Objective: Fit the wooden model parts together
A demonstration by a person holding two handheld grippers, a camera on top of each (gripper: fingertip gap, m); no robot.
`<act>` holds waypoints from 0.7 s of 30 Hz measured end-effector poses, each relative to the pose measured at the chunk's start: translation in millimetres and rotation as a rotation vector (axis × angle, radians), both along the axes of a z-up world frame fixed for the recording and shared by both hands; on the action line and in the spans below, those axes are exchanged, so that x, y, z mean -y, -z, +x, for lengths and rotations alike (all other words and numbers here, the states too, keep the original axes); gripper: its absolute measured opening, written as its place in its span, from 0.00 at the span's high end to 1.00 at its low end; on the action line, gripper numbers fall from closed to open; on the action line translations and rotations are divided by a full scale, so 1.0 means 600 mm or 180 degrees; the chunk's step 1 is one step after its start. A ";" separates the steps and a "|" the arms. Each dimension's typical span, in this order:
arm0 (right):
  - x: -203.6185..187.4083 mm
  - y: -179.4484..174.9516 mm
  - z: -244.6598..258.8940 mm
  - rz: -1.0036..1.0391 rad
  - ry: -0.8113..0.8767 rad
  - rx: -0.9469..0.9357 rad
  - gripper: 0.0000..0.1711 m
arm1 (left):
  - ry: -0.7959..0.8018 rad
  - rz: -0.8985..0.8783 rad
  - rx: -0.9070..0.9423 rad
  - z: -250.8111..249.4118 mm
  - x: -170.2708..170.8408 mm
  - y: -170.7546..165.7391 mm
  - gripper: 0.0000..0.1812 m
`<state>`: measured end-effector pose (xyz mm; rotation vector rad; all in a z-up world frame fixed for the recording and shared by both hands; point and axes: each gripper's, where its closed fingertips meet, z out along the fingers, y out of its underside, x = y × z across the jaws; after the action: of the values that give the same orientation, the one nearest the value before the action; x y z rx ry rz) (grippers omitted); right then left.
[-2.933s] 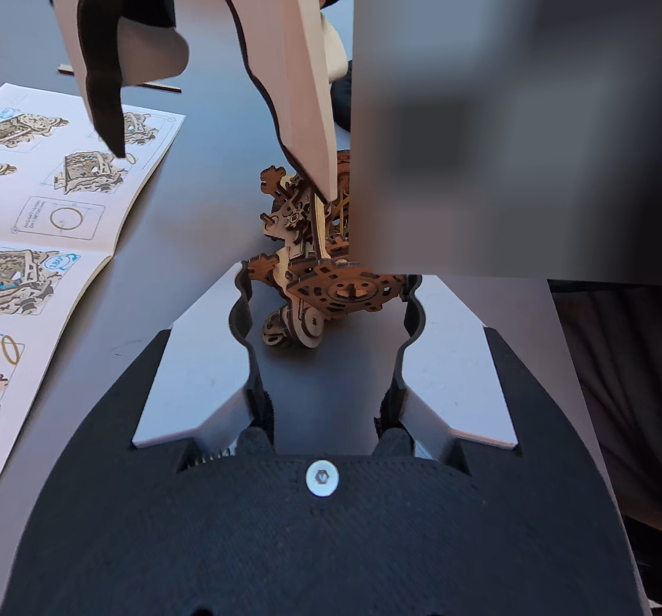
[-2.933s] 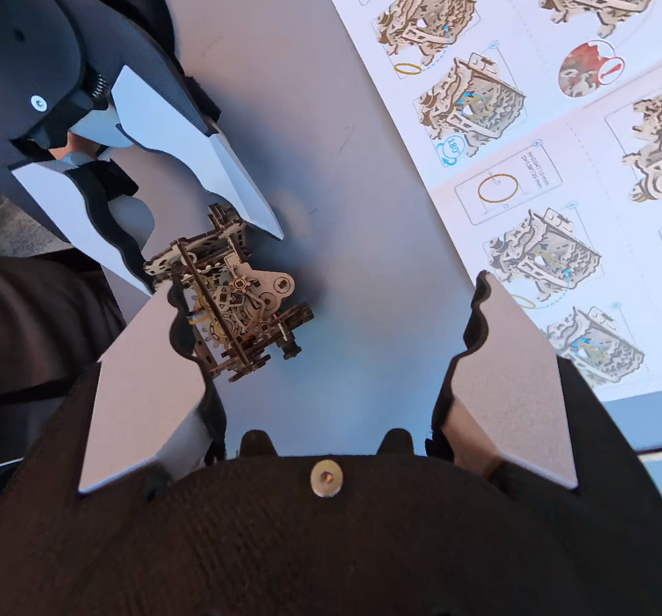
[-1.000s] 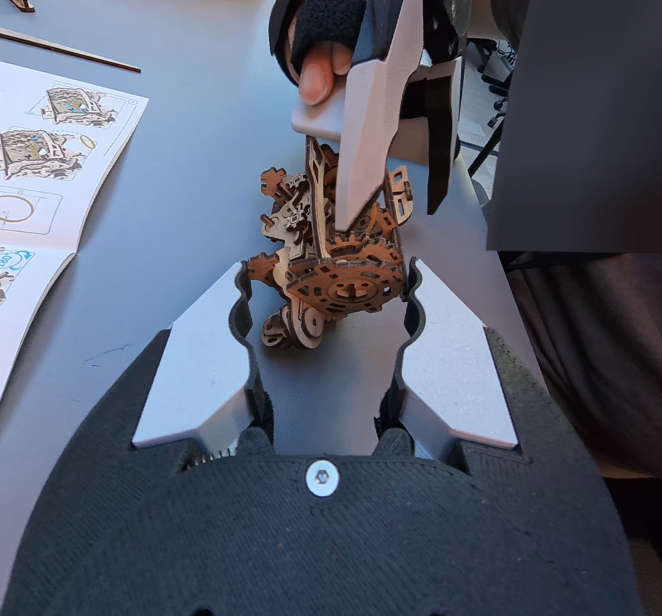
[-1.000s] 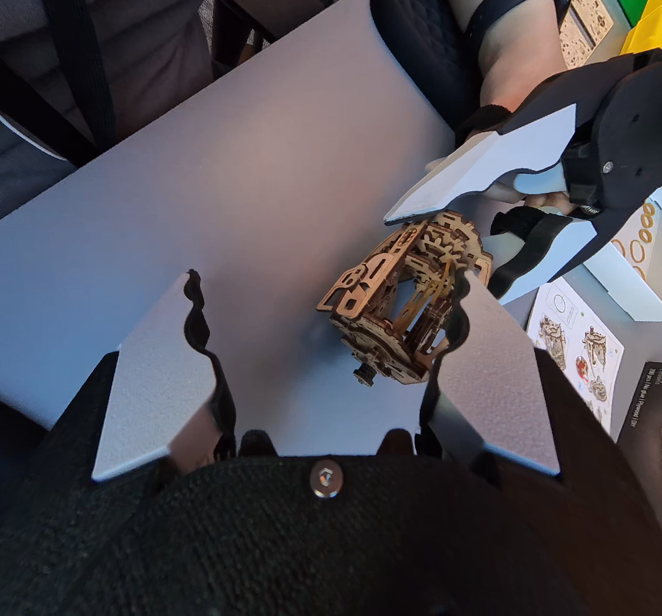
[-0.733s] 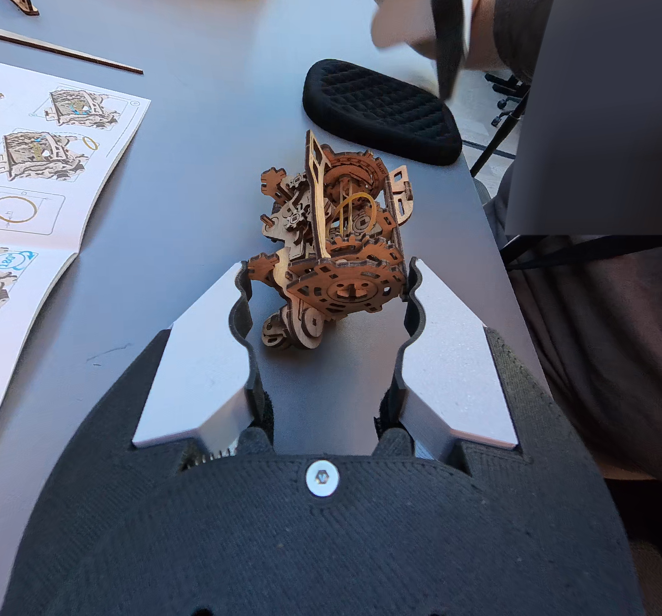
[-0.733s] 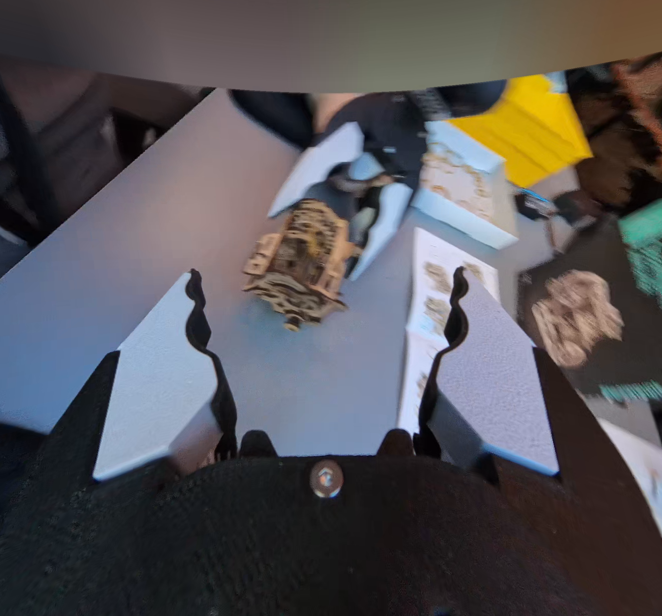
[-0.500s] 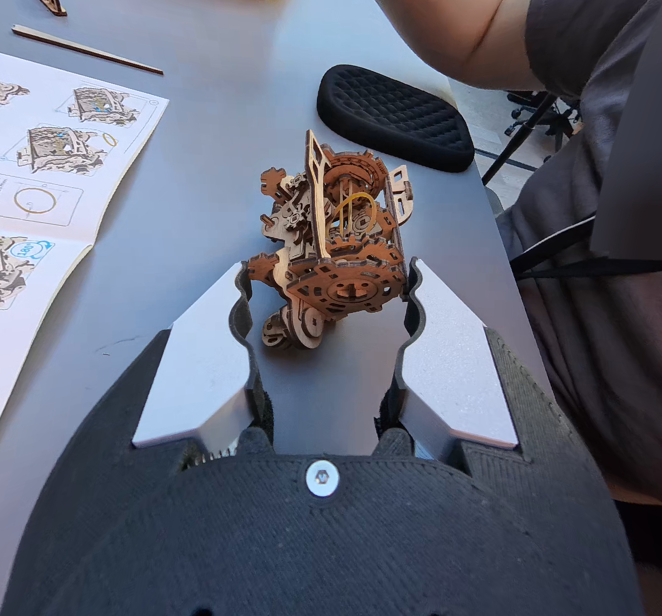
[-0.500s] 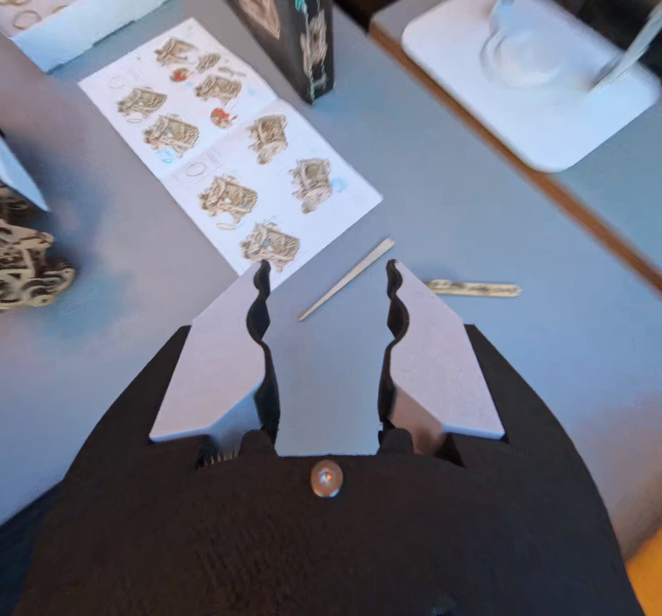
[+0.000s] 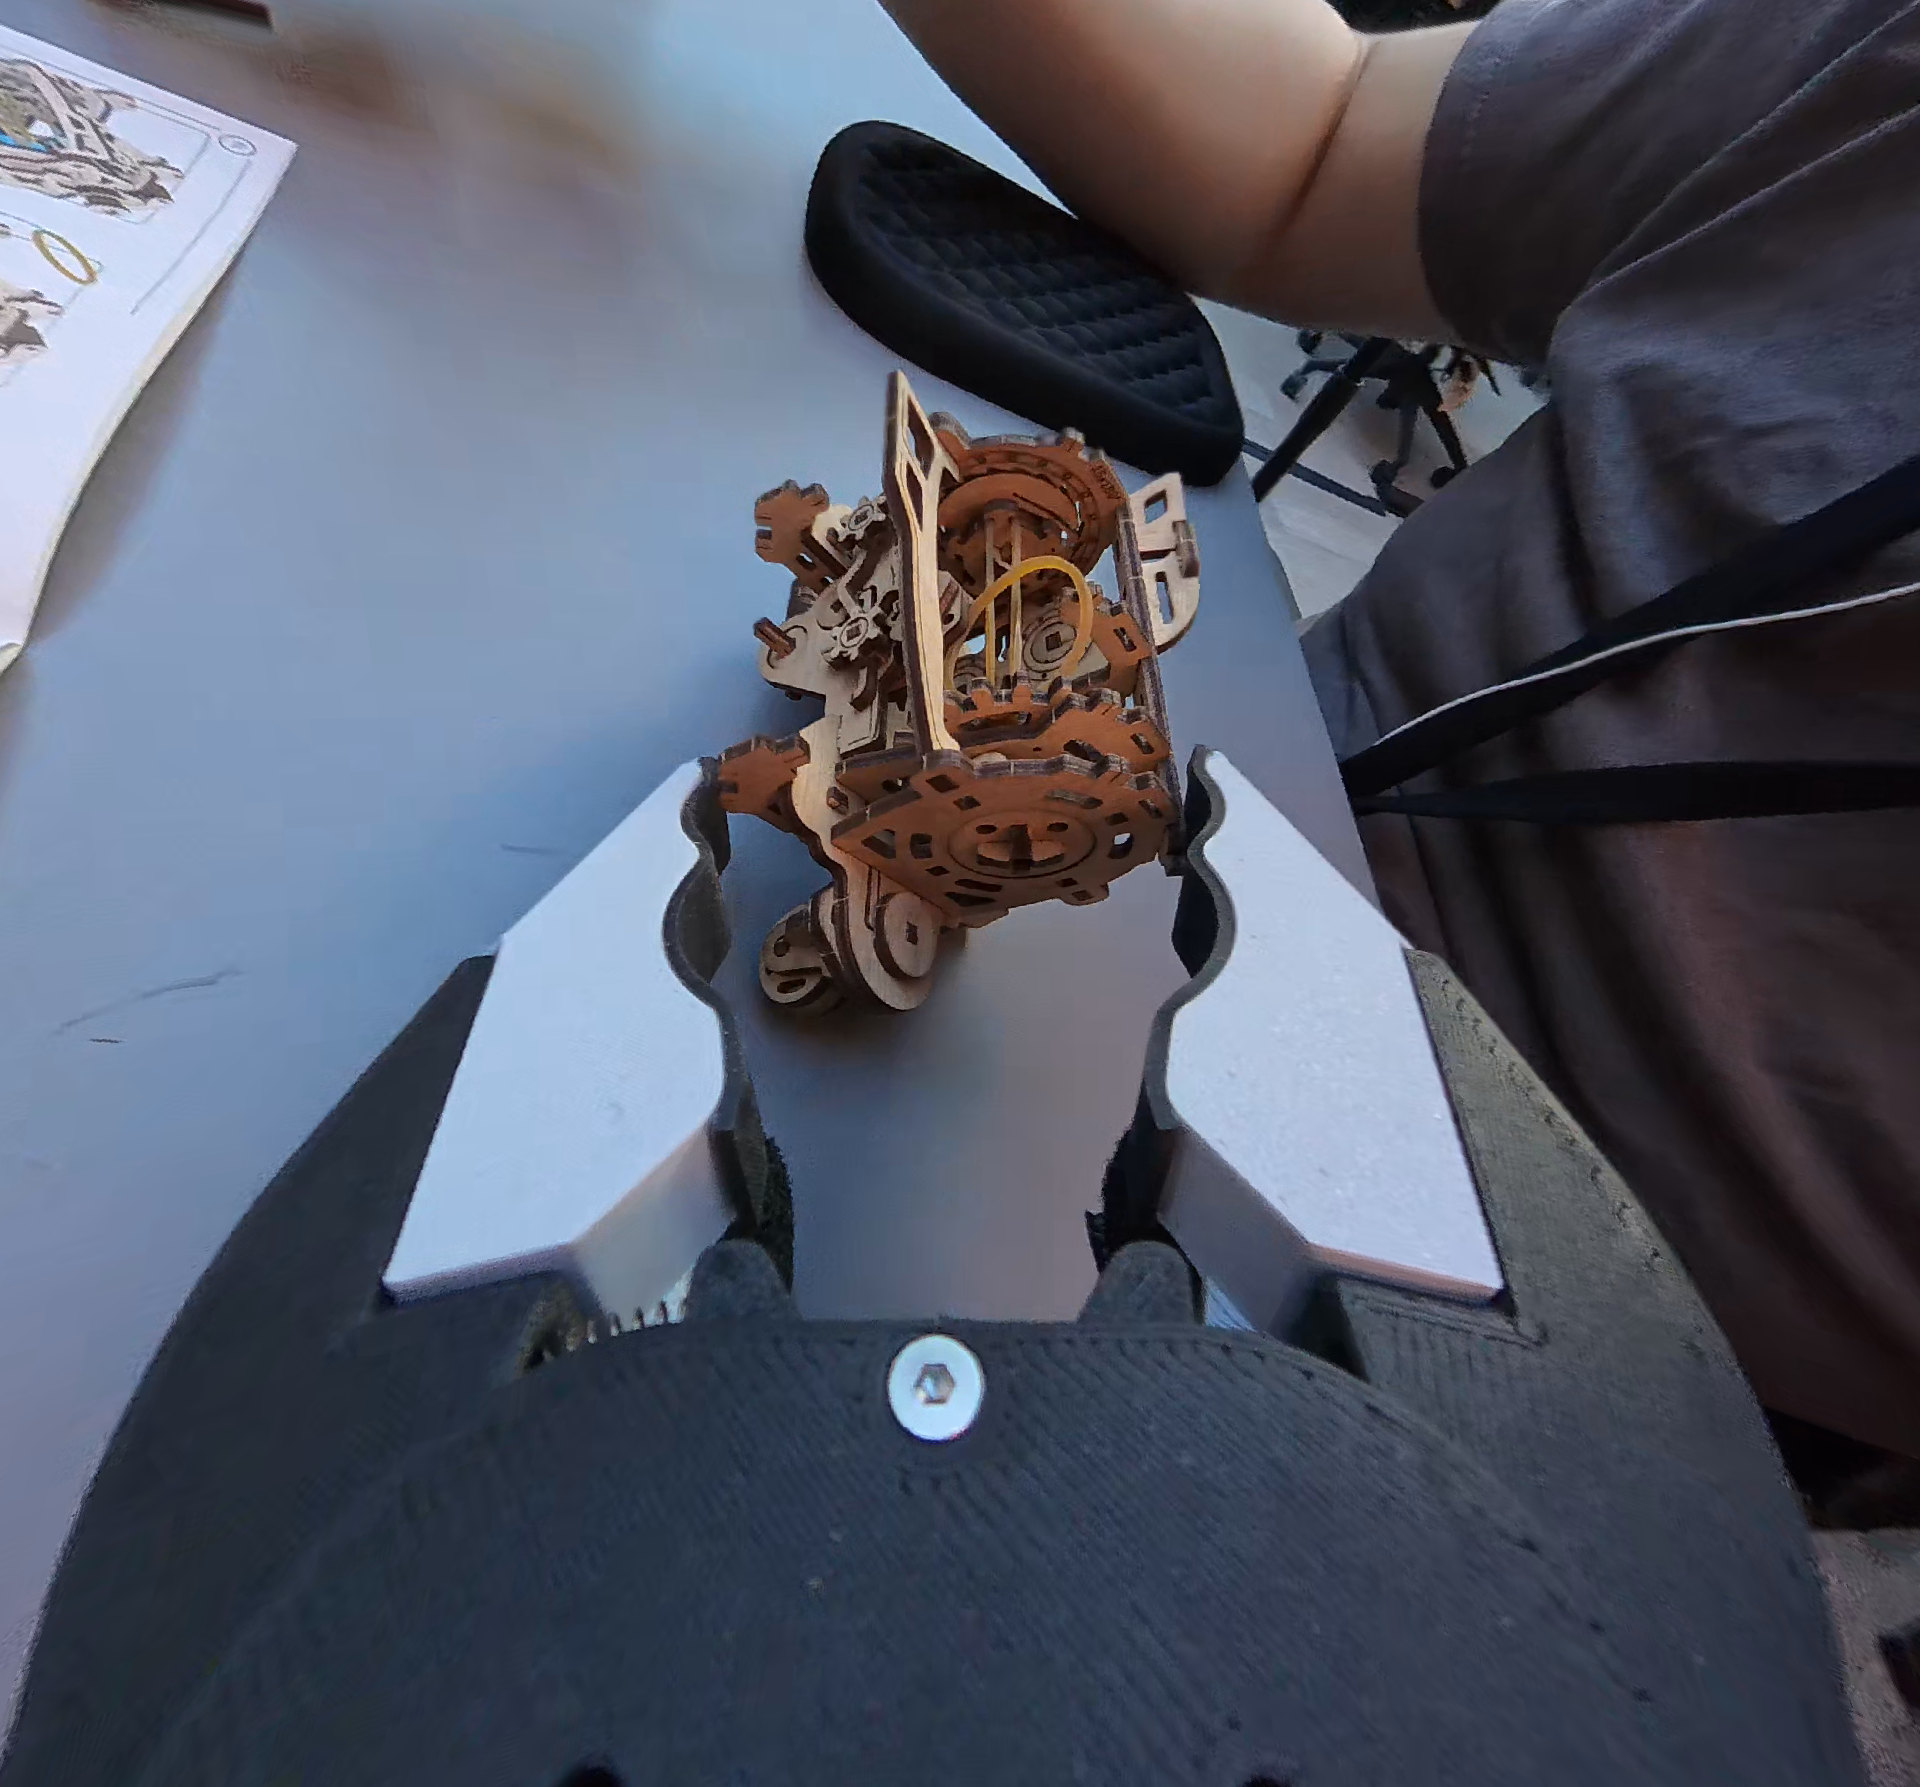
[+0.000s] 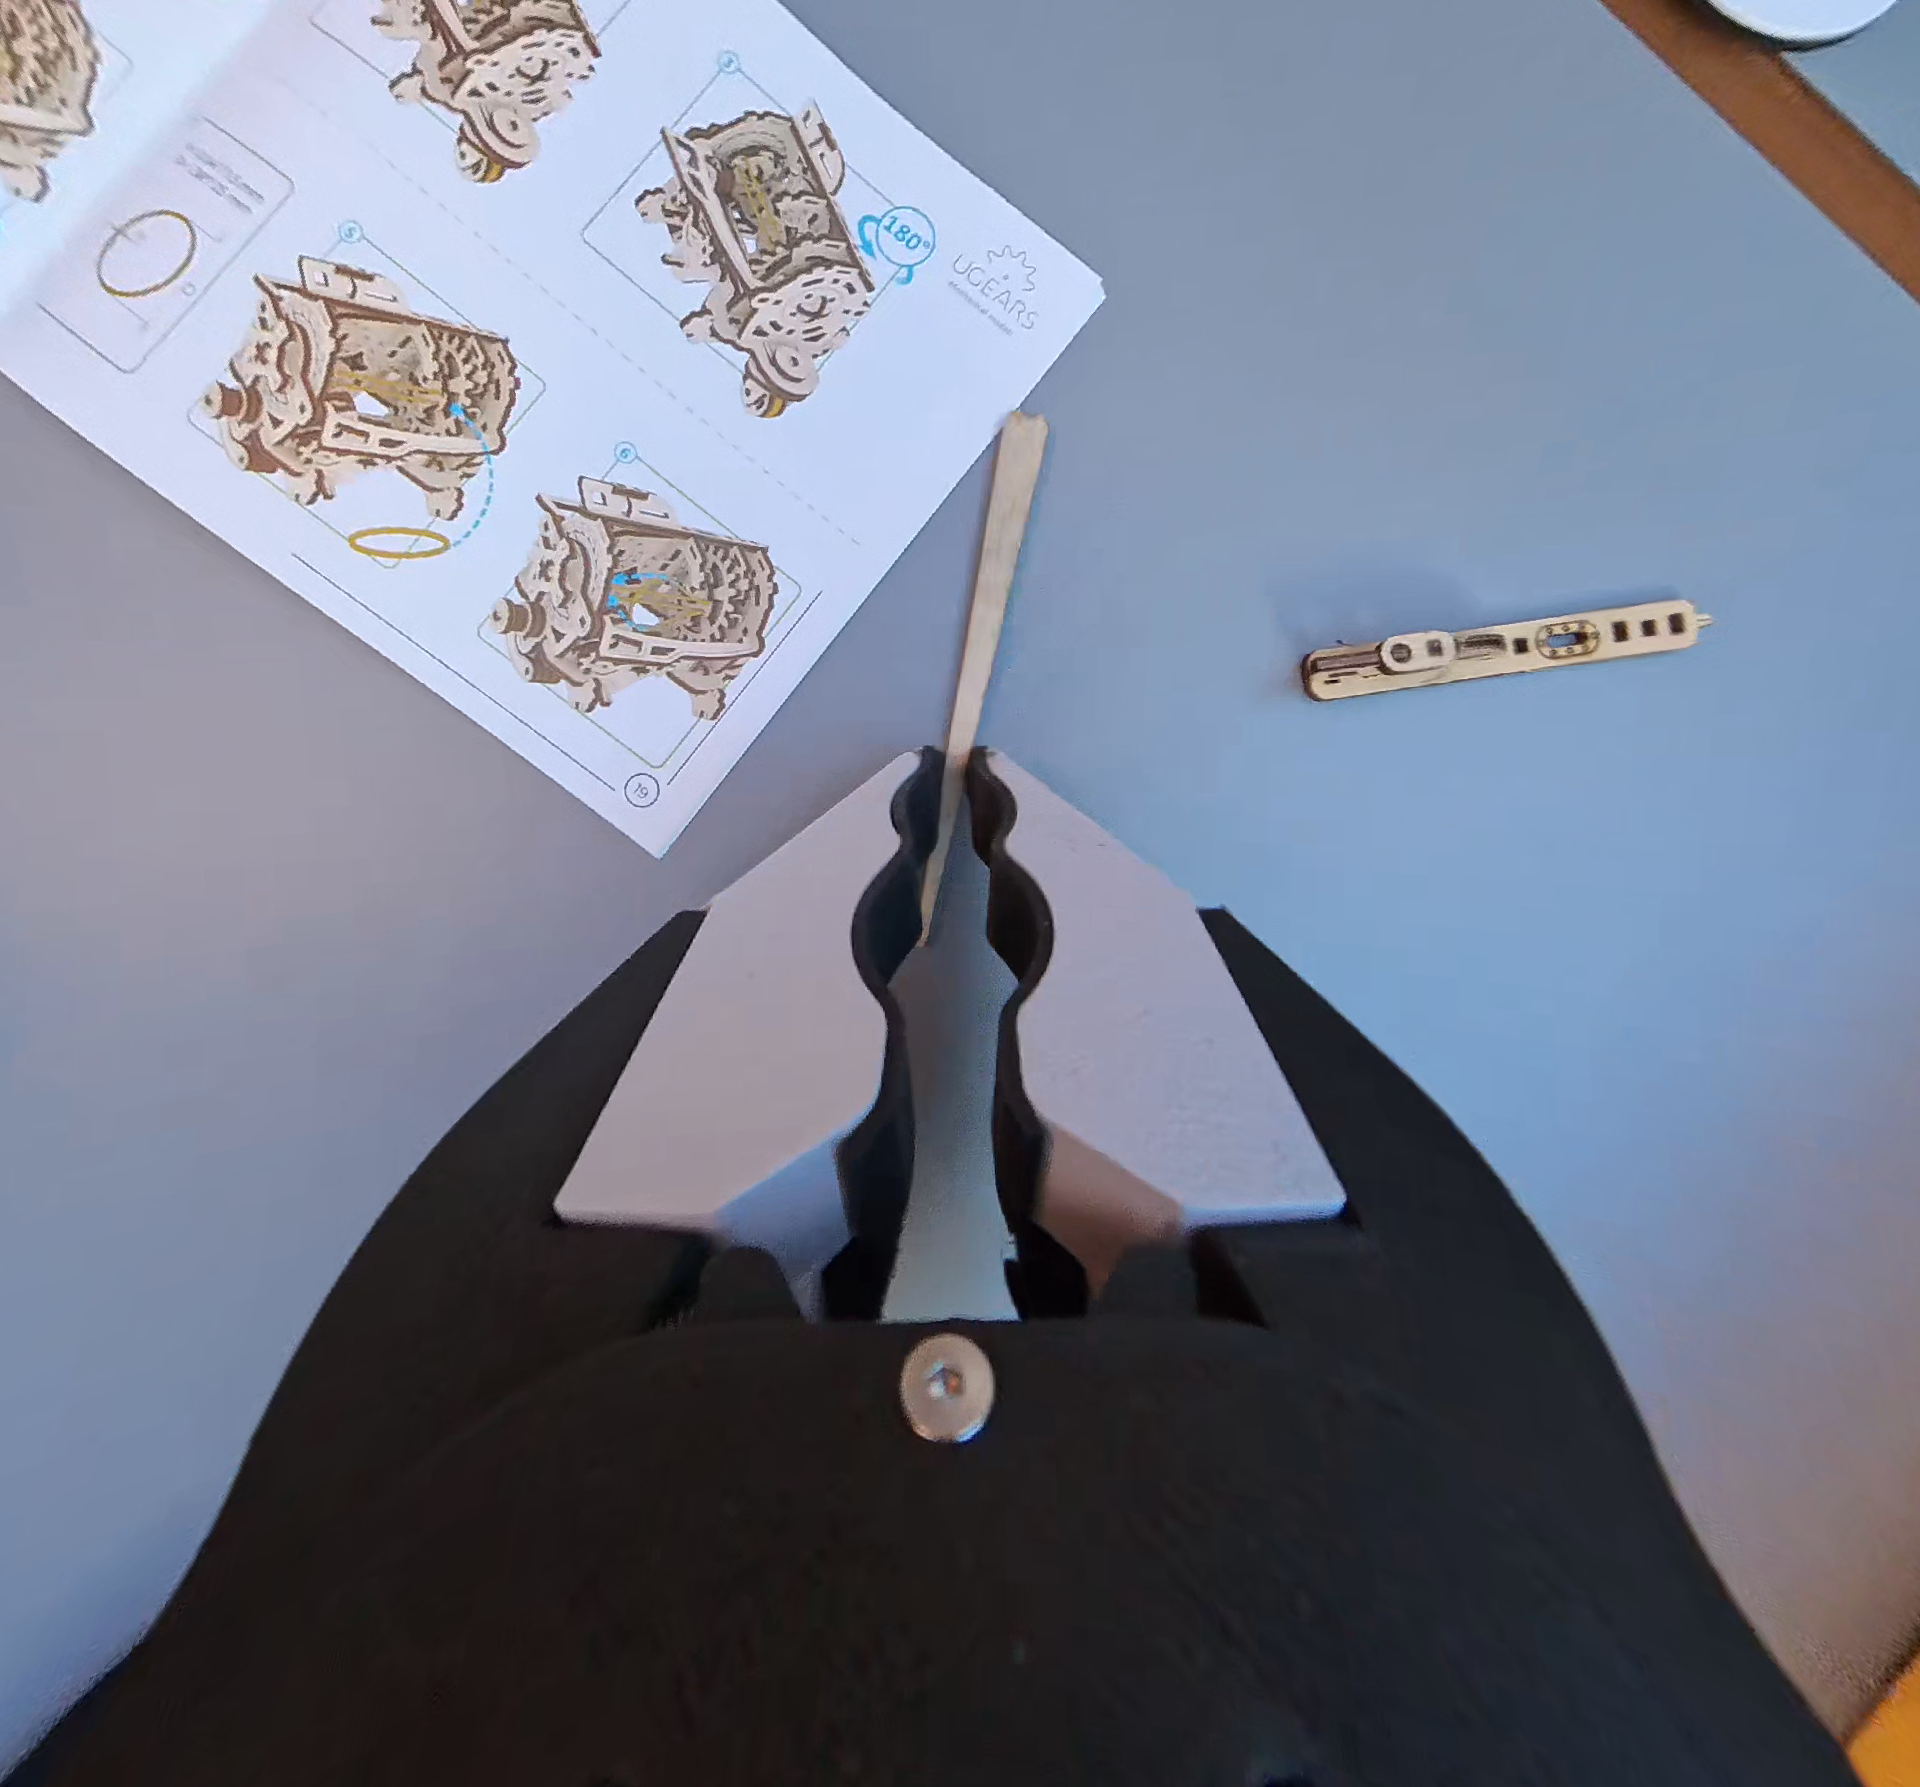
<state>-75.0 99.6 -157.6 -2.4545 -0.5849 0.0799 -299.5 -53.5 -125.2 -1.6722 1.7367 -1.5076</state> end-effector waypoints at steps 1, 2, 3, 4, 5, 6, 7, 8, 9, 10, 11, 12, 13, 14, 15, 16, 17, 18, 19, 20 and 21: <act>0.000 0.000 0.000 -0.0019 0.0010 -0.0100 0.98 | 0.0040 -0.0076 -0.0030 -0.001 0.003 0.001 0.52; 0.000 0.000 0.000 -0.0046 0.0011 -0.0199 0.98 | 0.0072 -0.0161 -0.0056 -0.002 0.004 0.001 0.52; 0.000 0.000 0.001 -0.0059 0.0021 -0.0300 0.98 | 0.0080 -0.0220 -0.0067 -0.002 0.004 0.000 0.52; 0.000 -0.001 0.000 -0.0070 0.0008 -0.0400 0.98 | 0.0078 -0.0259 -0.0073 -0.002 0.004 0.000 0.52; 0.002 -0.001 -0.002 -0.0081 -0.0024 -0.0483 0.98 | 0.0080 -0.0296 -0.0079 -0.002 0.003 0.000 0.52; 0.006 -0.001 -0.006 -0.0093 -0.0070 -0.0546 0.98 | 0.0081 -0.0334 -0.0084 -0.002 0.003 -0.001 0.52; 0.009 -0.003 -0.009 -0.0081 -0.0120 -0.0576 0.98 | 0.0082 -0.0382 -0.0092 -0.002 0.002 -0.001 0.52; 0.010 -0.006 -0.011 -0.0027 -0.0164 -0.0577 0.98 | 0.0086 -0.0445 -0.0106 -0.003 0.002 -0.001 0.52; 0.012 -0.012 -0.016 0.0037 -0.0226 -0.0568 0.98 | 0.0087 -0.0501 -0.0108 -0.002 0.001 -0.002 0.52; 0.013 -0.015 -0.014 0.0066 -0.0232 -0.0492 0.98 | 0.0088 -0.0542 -0.0105 -0.003 0.000 -0.004 0.52; 0.013 -0.021 -0.011 0.0115 -0.0245 -0.0396 0.98 | 0.0091 -0.0580 -0.0103 -0.003 -0.001 -0.004 0.52; 0.013 -0.031 -0.012 0.0199 -0.0275 -0.0337 0.98 | 0.0094 -0.0627 -0.0101 -0.003 -0.002 -0.006 0.52; 0.014 -0.041 -0.015 0.0270 -0.0303 -0.0314 0.98 | 0.0097 -0.0691 -0.0098 -0.003 -0.003 -0.007 0.52; 0.016 -0.052 -0.019 0.0313 -0.0343 -0.0303 0.98 | 0.0097 -0.0764 -0.0092 -0.003 -0.004 -0.009 0.52; 0.022 -0.065 -0.034 0.0357 -0.0483 -0.0364 0.98 | 0.0088 -0.0831 -0.0084 -0.003 -0.006 -0.011 0.52; 0.031 -0.081 -0.057 0.0427 -0.0696 -0.0465 0.98 | 0.0074 -0.0879 -0.0078 -0.003 -0.007 -0.012 0.53; 0.047 -0.098 -0.087 0.0467 -0.0992 -0.0625 0.98 | 0.0068 -0.0896 -0.0075 -0.003 -0.008 -0.013 0.53; 0.074 -0.115 -0.127 0.0452 -0.1417 -0.0870 0.98 | 0.0078 -0.0876 -0.0079 -0.003 -0.007 -0.012 0.53; 0.098 -0.129 -0.156 0.0449 -0.1716 -0.1011 0.98 | 0.0104 -0.0826 -0.0089 -0.004 -0.004 -0.011 0.53; 0.115 -0.136 -0.173 0.0451 -0.1900 -0.1028 0.98 | 0.0141 -0.0769 -0.0098 -0.005 0.000 -0.009 0.53; 0.138 -0.138 -0.192 0.0391 -0.2162 -0.1040 0.98 | 0.0183 -0.0713 -0.0108 -0.006 0.004 -0.008 0.53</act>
<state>-190.2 17.0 -74.8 -1.9657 -1.1981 0.6773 -303.3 -56.1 -120.6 -1.7759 1.6993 -1.7667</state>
